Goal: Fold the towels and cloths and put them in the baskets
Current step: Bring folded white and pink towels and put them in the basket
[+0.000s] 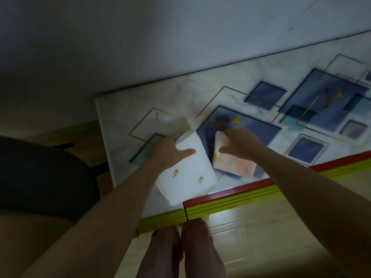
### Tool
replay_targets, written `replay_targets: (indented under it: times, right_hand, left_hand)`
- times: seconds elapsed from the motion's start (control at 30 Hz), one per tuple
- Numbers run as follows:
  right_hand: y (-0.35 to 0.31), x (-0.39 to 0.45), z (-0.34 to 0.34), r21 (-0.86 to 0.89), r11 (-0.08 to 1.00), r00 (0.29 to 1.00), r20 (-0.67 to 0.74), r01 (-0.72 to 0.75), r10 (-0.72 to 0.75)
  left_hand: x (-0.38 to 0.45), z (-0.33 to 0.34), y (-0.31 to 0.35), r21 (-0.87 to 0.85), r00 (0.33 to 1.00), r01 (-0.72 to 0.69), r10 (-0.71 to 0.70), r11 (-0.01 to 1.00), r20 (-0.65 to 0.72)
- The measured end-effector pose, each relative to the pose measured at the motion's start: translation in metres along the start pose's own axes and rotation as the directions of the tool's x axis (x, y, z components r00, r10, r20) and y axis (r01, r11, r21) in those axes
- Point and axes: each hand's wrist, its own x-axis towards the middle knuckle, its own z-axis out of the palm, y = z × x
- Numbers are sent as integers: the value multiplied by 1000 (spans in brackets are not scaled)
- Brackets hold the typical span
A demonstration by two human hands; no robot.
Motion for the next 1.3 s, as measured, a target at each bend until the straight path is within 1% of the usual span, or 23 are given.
replay_targets:
  times: [0.07, 0.13, 0.2, 0.3, 0.4, 0.43, 0.5, 0.6, 0.7, 0.8, 0.9, 1.0, 1.07, 1.13, 1.2, 1.23, 1.3]
  right_hand:
    - [-3, -28, -18, 62, 997, 998, -36, -52, 54]
    - [-4, -67, -44, 168, 979, 989, -72, -114, 128]
    - [-4, -110, -69, 273, 944, 972, -93, -183, 215]
    - [-1, -180, -100, 398, 867, 925, -98, -301, 367]
    - [2, -260, -121, 522, 754, 849, -103, -397, 519]
    - [-1, -288, -125, 578, 702, 812, -112, -415, 573]
    - [-9, -344, -129, 678, 591, 723, -127, -436, 679]
    - [-31, -434, -114, 779, 417, 555, -108, -468, 825]
    - [-66, -520, -81, 839, 248, 373, -59, -484, 926]
    - [-111, -601, -42, 903, 94, 187, -15, -419, 982]
    - [-161, -675, 11, 931, -66, -2, 70, -360, 998]
    - [-223, -743, 68, 925, -239, -163, 198, -295, 967]
    - [-272, -784, 107, 901, -345, -257, 279, -262, 925]
    - [-328, -826, 145, 871, -446, -350, 360, -207, 865]
    - [-388, -864, 188, 840, -528, -432, 432, -126, 791]
    - [-420, -882, 211, 824, -561, -469, 464, -84, 751]
    - [-486, -917, 250, 788, -615, -528, 524, 3, 669]
  left_hand:
    - [-19, -10, 13, -44, 1000, -19, 18, 999, -8]
    - [-44, -26, 31, -42, 999, -45, 46, 998, 20]
    - [-74, -46, 54, -6, 995, -91, 91, 996, 49]
    - [-126, -76, 94, 81, 979, -198, 193, 977, 59]
    - [-184, -94, 136, 136, 945, -324, 313, 936, 99]
    - [-199, -98, 147, 163, 928, -370, 353, 915, 122]
    - [-228, -100, 168, 246, 874, -486, 457, 839, 168]
    - [-280, -89, 195, 363, 765, -643, 585, 674, 268]
    - [-339, -66, 215, 422, 640, -762, 667, 491, 381]
    - [-405, -33, 229, 411, 484, -863, 712, 293, 508]
    - [-483, 12, 230, 358, 338, -925, 703, 126, 626]
    - [-559, 66, 209, 317, 218, -948, 664, -31, 715]
    - [-611, 103, 183, 261, 122, -955, 616, -141, 778]
    - [-665, 140, 147, 179, 10, -951, 556, -251, 831]
    - [-722, 174, 101, 108, -102, -916, 486, -386, 868]
    - [-752, 188, 76, 76, -149, -892, 448, -445, 882]
    - [-812, 216, 23, 5, -214, -856, 362, -517, 907]
